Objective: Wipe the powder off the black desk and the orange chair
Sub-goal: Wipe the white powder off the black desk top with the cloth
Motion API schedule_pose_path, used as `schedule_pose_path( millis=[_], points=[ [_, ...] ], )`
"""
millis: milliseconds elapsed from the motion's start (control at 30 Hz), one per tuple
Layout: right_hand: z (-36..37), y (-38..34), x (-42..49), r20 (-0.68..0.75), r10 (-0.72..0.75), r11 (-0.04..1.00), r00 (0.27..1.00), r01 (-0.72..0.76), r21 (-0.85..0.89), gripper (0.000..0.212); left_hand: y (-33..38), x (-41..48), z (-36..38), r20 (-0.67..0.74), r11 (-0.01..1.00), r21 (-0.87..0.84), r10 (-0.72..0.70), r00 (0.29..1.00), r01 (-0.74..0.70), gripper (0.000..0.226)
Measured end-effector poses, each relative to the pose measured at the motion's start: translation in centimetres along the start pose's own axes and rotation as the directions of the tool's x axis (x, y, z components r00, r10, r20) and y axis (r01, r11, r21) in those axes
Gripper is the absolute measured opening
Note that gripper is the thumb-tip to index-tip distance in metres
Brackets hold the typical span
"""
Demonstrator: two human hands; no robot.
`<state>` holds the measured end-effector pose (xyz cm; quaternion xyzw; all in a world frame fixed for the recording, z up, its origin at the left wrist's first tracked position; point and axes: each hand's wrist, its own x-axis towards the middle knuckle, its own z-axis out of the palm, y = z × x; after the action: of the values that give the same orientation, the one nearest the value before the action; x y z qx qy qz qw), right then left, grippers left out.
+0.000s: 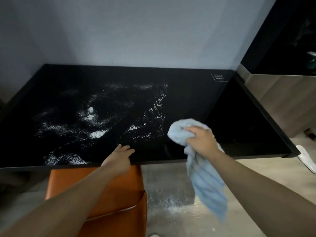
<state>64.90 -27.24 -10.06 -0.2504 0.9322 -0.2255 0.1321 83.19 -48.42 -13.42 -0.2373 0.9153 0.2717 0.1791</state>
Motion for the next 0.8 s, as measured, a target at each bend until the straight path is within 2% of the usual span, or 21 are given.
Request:
schedule_pose_path(
  millis=[67, 100, 167, 233, 300, 367, 433, 467, 500, 533, 600, 667, 733, 800],
  points=[
    [1.0, -0.4, -0.1, 0.126, 0.121, 0.972, 0.985, -0.092, -0.215, 0.052, 0.0, 0.0, -0.1, 0.019, 0.999, 0.039, -0.014, 1.0, 0.013, 0.057],
    [2.3, -0.8, -0.8, 0.178, 0.141, 0.955, 0.974, -0.086, -0.283, 0.053, 0.0, 0.0, 0.1, 0.026, 0.998, 0.065, -0.014, 1.0, 0.012, 0.058],
    [4.8, -1.7, -3.0, 0.18, 0.026, 0.933, 0.983, 0.041, -0.357, 0.048, 0.0, -0.1, 0.7, 0.022, 0.995, 0.098, -0.012, 1.0, 0.01, 0.062],
    [5.3, -2.5, -3.9, 0.241, -0.175, 0.942, 0.955, 0.233, -0.241, 0.033, -0.1, -0.2, 1.1, 0.01, 0.992, 0.128, -0.001, 1.0, 0.0, 0.065],
    [4.0, -3.1, -3.0, 0.312, -0.238, 0.957, 0.92, 0.277, -0.088, 0.027, -0.4, -0.2, 1.1, 0.013, 0.992, 0.126, 0.013, 1.0, -0.014, 0.065],
    [2.7, -2.5, -1.7, 0.203, -0.178, 0.971, 0.963, 0.206, -0.122, 0.031, -0.7, -0.2, 0.8, 0.025, 0.995, 0.093, 0.024, 0.999, -0.026, 0.063],
    [2.3, -1.3, -1.6, 0.054, 0.043, 0.972, 0.998, -0.03, -0.233, 0.043, -0.9, -0.3, 0.8, 0.029, 0.995, 0.094, 0.039, 0.999, -0.042, 0.061],
    [2.5, -1.0, -2.3, 0.041, 0.143, 0.945, 0.989, -0.124, -0.303, 0.048, -0.9, -0.4, 0.9, 0.03, 0.993, 0.107, 0.045, 0.999, -0.048, 0.061],
    [3.1, -0.8, -2.9, 0.042, 0.17, 0.923, 0.985, -0.144, -0.358, 0.048, -0.9, -0.6, 1.0, 0.029, 0.992, 0.119, 0.048, 0.998, -0.051, 0.06],
    [3.8, -0.7, -3.5, 0.041, 0.137, 0.922, 0.99, -0.112, -0.37, 0.045, -0.8, -0.6, 1.0, 0.027, 0.991, 0.125, 0.048, 0.998, -0.051, 0.06],
    [4.7, -1.0, -3.9, 0.068, 0.001, 0.971, 0.998, 0.016, -0.24, 0.033, -0.7, -0.6, 0.6, 0.016, 0.994, 0.1, 0.036, 0.999, -0.038, 0.057],
    [3.8, -2.0, -3.6, 0.116, -0.018, 1.0, 0.993, 0.016, 0.018, 0.026, -0.3, -0.5, -0.1, -0.017, 0.999, 0.044, -0.008, 1.0, 0.009, 0.052],
    [2.2, -2.7, -2.8, 0.009, 0.08, 0.974, 0.997, -0.08, 0.214, 0.028, 0.2, -0.3, -1.1, -0.074, 0.999, 0.011, -0.046, 0.996, 0.047, 0.05],
    [0.9, -3.1, -2.2, -0.147, 0.156, 0.952, 0.977, -0.109, 0.286, 0.032, 0.8, -0.1, -1.5, -0.108, 0.999, 0.018, -0.03, 0.994, 0.032, 0.05]
  ],
)
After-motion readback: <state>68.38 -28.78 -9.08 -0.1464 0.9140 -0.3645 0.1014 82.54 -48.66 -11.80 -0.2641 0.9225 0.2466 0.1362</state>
